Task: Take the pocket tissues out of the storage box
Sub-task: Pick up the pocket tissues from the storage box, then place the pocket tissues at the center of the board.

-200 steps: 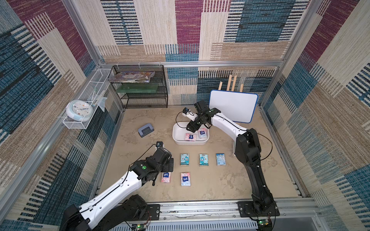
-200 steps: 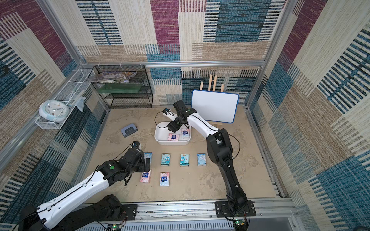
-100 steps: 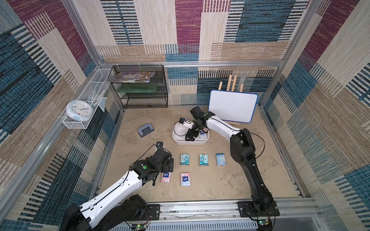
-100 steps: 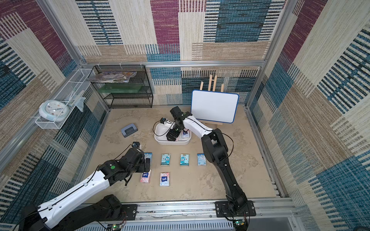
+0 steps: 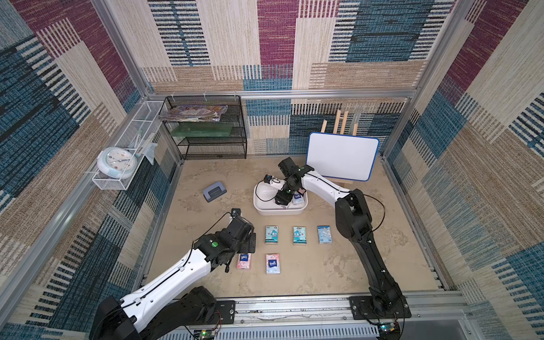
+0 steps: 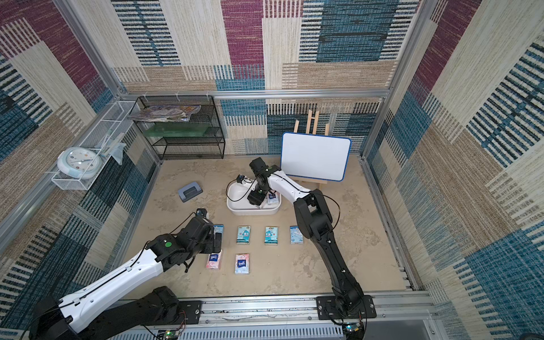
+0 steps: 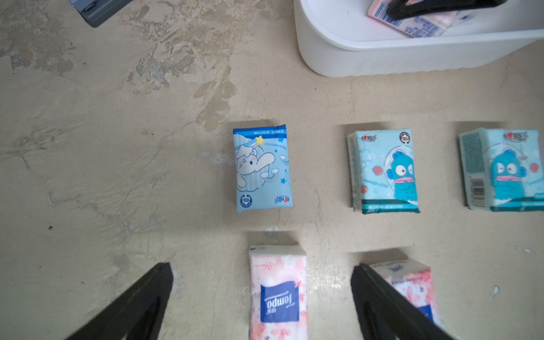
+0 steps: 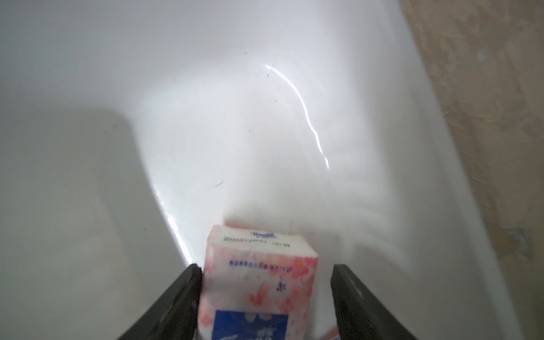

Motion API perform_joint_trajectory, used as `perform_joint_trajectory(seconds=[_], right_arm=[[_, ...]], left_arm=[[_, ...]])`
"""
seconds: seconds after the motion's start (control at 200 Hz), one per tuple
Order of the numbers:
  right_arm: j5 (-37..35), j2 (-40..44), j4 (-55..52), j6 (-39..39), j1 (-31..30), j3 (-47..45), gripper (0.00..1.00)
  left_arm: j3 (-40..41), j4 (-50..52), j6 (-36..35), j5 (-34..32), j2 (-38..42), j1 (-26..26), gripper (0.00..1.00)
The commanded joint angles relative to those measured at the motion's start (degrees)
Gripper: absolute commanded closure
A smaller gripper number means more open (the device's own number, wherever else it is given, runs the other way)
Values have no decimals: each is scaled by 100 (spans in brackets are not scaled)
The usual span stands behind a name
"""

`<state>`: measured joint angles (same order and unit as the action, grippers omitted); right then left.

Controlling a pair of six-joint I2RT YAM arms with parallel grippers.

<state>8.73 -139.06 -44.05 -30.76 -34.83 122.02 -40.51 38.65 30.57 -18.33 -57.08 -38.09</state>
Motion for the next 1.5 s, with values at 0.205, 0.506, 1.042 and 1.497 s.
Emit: perform_joint_trajectory(seconds=[0.205, 0.506, 1.042, 1.497], right_arm=[[104, 13, -254, 457, 2, -88, 29], [200, 215, 16, 1057, -26, -291, 49], [-227, 2060, 852, 3647, -169, -1313, 54], [-1228, 4152, 885, 6354, -915, -3906, 54]], left_arm=[[-34, -6, -68, -83, -4, 3, 0], [-168, -37, -283, -145, 18, 3, 0], [-353, -706, -1661, -250, 590, 3, 0], [-555, -711, -2073, 150, 575, 3, 0]])
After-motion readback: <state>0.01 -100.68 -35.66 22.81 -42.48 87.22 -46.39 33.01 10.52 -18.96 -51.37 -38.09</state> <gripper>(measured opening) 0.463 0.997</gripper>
